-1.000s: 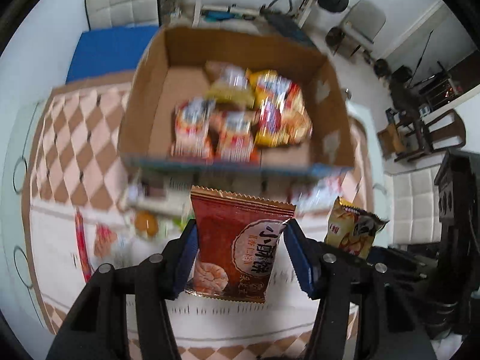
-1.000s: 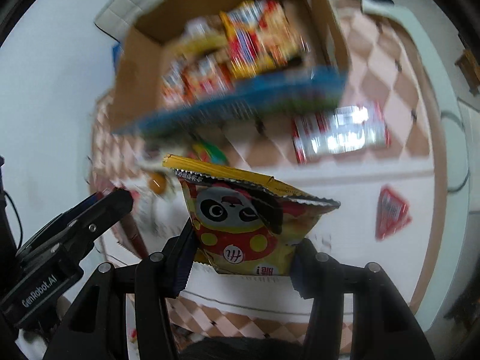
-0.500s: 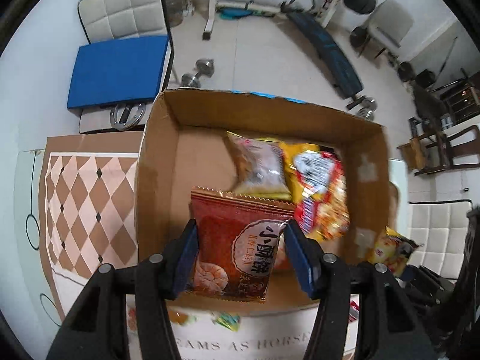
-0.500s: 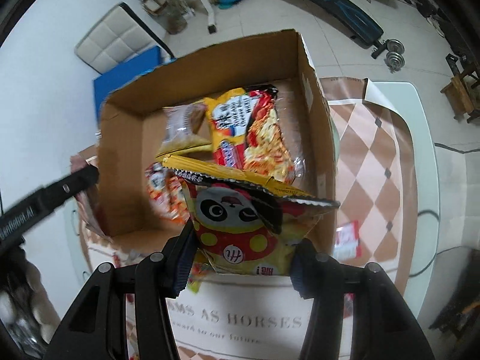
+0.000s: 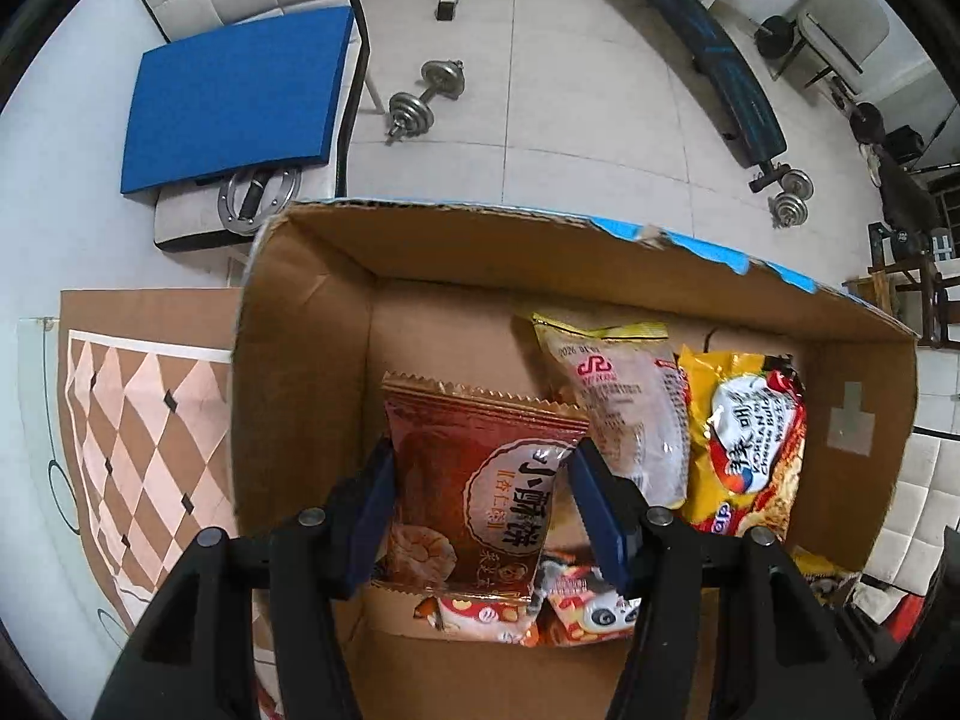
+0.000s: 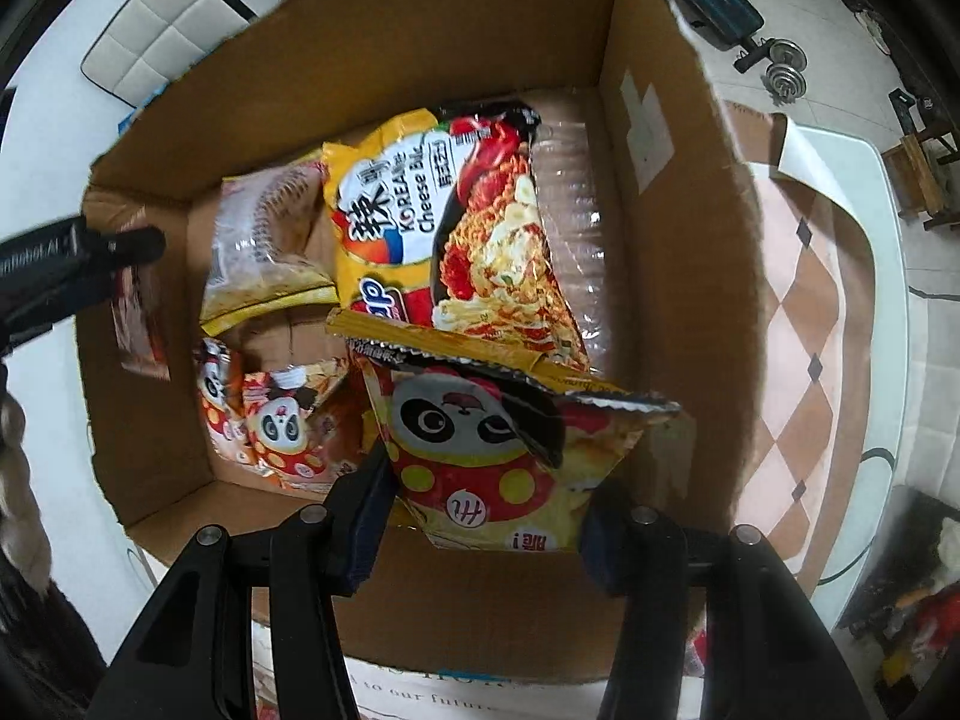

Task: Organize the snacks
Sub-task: 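Carry both packets over the box and lower them inside, then grasp the orange egg snack with the left tool while the right tool grasps the candy bag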

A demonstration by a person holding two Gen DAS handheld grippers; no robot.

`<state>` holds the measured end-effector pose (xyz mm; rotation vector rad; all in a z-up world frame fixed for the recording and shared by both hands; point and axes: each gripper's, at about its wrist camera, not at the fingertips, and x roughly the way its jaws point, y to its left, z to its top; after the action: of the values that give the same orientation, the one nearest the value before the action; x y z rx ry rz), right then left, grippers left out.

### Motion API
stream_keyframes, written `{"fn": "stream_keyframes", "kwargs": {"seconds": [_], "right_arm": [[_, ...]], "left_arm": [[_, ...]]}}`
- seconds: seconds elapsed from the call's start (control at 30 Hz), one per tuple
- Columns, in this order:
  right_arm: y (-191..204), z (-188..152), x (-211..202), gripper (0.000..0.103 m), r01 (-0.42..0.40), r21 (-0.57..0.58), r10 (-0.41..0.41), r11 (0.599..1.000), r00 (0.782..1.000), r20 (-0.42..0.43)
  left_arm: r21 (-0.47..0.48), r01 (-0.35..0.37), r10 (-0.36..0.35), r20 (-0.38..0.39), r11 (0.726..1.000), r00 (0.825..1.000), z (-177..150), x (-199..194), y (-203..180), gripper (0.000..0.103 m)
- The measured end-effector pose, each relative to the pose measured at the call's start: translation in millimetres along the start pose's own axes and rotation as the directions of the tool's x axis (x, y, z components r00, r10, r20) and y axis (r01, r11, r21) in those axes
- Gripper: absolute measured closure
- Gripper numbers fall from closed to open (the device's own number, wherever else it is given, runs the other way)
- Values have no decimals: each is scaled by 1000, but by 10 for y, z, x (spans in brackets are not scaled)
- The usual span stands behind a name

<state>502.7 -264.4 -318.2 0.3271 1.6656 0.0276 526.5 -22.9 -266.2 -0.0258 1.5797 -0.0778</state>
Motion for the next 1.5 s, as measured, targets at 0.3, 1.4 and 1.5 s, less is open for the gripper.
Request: {"fn": "stream_keyframes", "kwargs": {"seconds": [0.3, 1.4, 1.5], "right_arm": [[21, -3, 156, 45, -21, -27, 18, 999, 995, -98], [314, -534, -498, 6, 67, -137, -37, 988, 978, 207], [308, -666, -679, 6, 63, -143, -25, 988, 967, 254]], "left_arm": [[-13, -21, 21, -42, 1000, 999, 16, 109, -32, 47], [-2, -51, 50, 308, 999, 950, -1536, -830, -46, 17], [-22, -67, 71, 357, 997, 931, -1759, -1013, -44, 17]]}}
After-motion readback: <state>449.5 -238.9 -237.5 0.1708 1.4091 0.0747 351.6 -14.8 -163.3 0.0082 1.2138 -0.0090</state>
